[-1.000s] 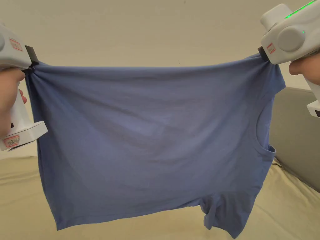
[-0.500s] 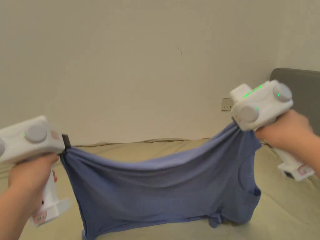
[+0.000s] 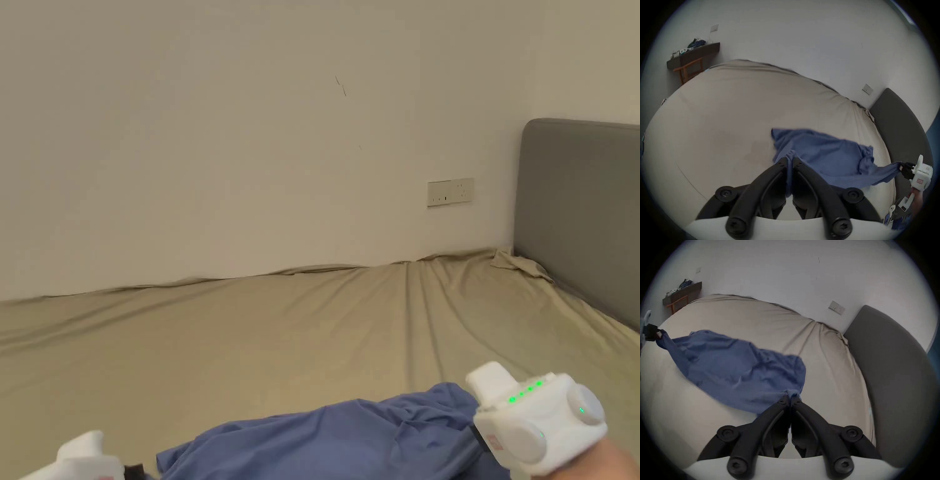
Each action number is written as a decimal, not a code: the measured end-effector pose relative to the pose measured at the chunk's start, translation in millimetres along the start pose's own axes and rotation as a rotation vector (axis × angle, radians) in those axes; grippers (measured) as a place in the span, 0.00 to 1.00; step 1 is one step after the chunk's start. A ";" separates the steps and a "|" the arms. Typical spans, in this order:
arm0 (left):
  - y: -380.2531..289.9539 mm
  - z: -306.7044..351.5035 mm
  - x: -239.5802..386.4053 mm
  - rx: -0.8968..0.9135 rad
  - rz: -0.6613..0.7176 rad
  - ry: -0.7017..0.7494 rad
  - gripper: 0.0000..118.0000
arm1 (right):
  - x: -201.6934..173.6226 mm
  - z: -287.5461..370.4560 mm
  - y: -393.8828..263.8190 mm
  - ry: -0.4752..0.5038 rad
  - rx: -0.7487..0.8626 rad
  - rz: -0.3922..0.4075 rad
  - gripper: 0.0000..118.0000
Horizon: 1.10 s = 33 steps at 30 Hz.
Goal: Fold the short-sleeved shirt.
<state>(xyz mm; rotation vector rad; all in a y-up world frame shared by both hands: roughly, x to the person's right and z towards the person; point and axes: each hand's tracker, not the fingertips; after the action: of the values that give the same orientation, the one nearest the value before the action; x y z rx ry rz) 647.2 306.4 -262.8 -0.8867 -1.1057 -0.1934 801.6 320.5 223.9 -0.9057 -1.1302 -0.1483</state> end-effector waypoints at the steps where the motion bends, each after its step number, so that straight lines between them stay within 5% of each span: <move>1: -12.8 6.9 -6.8 -0.007 0.001 -0.006 0.02 | -0.2 4.2 -15.2 0.004 0.001 -0.002 0.03; 5: -44.7 32.4 -39.8 -0.009 0.098 -0.034 0.02 | 5.5 29.0 -68.5 0.045 0.022 -0.048 0.03; 9: -60.3 71.4 -61.7 -0.013 0.114 -0.047 0.02 | 3.1 72.2 -115.0 0.006 0.059 0.019 0.03; 12: -67.9 106.3 -70.3 0.008 0.109 -0.091 0.02 | 9.6 104.2 -142.2 0.056 0.066 -0.043 0.03; 20: -126.4 185.1 -83.0 -0.023 0.030 -0.134 0.02 | 11.7 167.9 -212.4 0.113 0.021 -0.015 0.03; 25: -179.9 200.8 -106.8 -0.087 0.047 -0.139 0.02 | 0.8 198.8 -252.1 0.097 0.018 0.109 0.03; 33: -228.9 184.7 -135.1 -0.185 0.187 -0.085 0.02 | -11.5 191.0 -293.8 0.176 -0.129 0.083 0.03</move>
<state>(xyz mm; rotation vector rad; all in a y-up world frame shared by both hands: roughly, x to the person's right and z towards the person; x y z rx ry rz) 330.7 249.2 -227.3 -1.1669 -1.0885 -0.1049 504.3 257.7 399.1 -1.0318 -0.9268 -0.2307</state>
